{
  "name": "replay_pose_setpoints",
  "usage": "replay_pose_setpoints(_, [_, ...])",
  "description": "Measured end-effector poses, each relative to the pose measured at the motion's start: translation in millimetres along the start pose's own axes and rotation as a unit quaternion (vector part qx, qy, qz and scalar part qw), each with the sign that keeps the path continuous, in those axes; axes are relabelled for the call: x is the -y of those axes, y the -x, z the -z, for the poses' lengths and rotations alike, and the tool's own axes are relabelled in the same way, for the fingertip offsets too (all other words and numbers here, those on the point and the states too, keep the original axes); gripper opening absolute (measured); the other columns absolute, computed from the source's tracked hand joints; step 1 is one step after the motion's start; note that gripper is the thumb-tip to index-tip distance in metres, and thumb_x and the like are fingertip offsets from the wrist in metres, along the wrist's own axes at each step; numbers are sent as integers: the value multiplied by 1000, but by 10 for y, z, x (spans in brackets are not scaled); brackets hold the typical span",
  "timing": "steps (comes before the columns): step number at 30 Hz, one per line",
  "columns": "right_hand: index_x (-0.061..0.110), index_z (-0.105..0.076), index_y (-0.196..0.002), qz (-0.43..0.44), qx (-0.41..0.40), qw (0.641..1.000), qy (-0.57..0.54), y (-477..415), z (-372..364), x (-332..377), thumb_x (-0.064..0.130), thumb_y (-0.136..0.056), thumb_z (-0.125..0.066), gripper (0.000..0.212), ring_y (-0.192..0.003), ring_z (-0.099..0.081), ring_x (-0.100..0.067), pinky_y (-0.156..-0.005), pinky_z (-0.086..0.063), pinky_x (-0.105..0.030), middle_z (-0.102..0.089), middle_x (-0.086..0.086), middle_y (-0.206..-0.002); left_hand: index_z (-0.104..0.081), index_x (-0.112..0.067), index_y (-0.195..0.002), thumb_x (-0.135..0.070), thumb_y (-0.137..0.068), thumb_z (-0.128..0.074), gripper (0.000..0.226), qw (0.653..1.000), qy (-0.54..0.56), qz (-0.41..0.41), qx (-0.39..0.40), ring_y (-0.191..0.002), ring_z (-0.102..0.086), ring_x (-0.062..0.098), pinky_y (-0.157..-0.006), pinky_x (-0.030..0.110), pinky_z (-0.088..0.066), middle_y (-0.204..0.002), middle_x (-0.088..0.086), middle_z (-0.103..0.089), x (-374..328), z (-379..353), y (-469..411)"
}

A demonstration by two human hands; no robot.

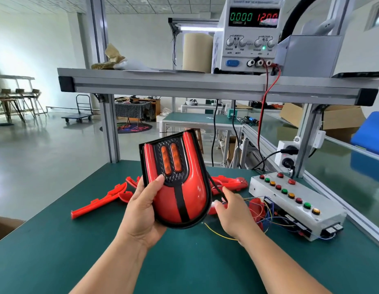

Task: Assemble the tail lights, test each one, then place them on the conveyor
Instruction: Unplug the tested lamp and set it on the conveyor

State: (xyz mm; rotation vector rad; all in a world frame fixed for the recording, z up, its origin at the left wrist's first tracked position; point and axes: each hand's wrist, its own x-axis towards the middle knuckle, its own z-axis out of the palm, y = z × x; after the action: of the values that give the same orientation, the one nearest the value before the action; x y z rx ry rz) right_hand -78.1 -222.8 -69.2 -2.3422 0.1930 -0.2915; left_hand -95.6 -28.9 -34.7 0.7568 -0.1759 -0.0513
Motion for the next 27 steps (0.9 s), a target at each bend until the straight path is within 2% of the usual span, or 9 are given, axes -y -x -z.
replay_pose_setpoints(3, [22, -63, -113, 30, -61, 997, -33, -10, 72, 46, 39, -100, -41, 31, -99, -58, -20, -82, -45, -33, -65, 3, -101, -54, -13, -133, -22, -75, -66, 60, 1000, 12, -4, -16, -101, -69, 31, -70, 46, -58, -120, 14, -68, 28, -36, -2])
replay_pose_setpoints(5, [22, -59, -79, 16, -80, 990, -115, 17, 114, 103, 50, -98, -38, 41, -76, -56, -19, -67, -42, -31, -58, 10, -69, -54, -12, -133, -24, -74, -65, 61, 999, 25, 5, -37, -105, -67, 32, -71, 46, -58, -122, 14, -67, 33, -55, -5])
replay_pose_setpoints(7, [17, -63, -78, -19, -96, 976, -195, 38, 136, 157, 56, -97, -36, 51, -77, -58, -21, -70, -46, -31, -61, 0, -73, -56, -10, -131, -26, -75, -65, 59, 997, 44, 20, -56, -103, -68, 31, -72, 44, -59, -121, 14, -67, 22, -50, -12])
replay_pose_setpoints(12, [12, -66, -68, -13, -112, 950, -291, 43, 201, 252, 60, -97, -32, 65, -66, -56, -17, -64, -38, -31, -68, -1, -71, -71, -13, -100, -27, -87, -60, 22, 993, 91, 55, -42, -79, -74, 27, -60, 40, -59, -96, 12, -75, 6, -23, -13])
replay_pose_setpoints(15, [17, -46, -51, -6, -116, 943, -311, 43, 216, 268, 61, -96, -35, 64, -53, -38, -19, -62, -29, -32, -46, 2, -48, -79, -12, -85, -27, -81, -62, 23, 992, 106, 67, -11, -79, -74, 27, -61, 41, -59, -95, 13, -75, 26, -62, 9])
replay_pose_setpoints(19, [18, -47, -54, 2, -74, 915, -396, 28, 217, 256, 37, -86, -61, 40, -56, -35, -20, -59, -29, -35, -41, -1, -53, -80, -8, -81, -28, -77, -62, 27, 988, 119, 95, 18, -77, -74, 27, -58, 40, -59, -94, 14, -75, 65, -103, 44])
replay_pose_setpoints(22, [18, -54, -61, 19, -60, 925, -375, 31, 149, 219, 18, -70, -62, 12, -66, -41, -21, -65, -34, -36, -47, -9, -68, -80, -7, -81, -28, -79, -60, 29, 986, 119, 110, 25, -77, -74, 25, -60, 39, -59, -93, 14, -75, 85, -116, 58])
replay_pose_setpoints(24, [21, -56, -78, 39, -61, 941, -330, 33, 92, 161, 4, -71, -63, 20, -72, -47, -20, -67, -41, -33, -51, -8, -83, -80, -6, -80, -28, -80, -60, 30, 985, 120, 123, 34, -76, -74, 24, -60, 38, -59, -91, 13, -75, 93, -110, 62])
replay_pose_setpoints(27, [25, -48, -91, 117, -103, 981, -114, 48, 96, 73, -6, -75, -59, 36, -82, -54, -9, -76, -42, -12, -41, 4, -104, -79, -5, -83, -29, -77, -63, 30, 983, 114, 138, 47, -78, -74, 25, -64, 40, -60, -94, 14, -75, 104, -85, 70])
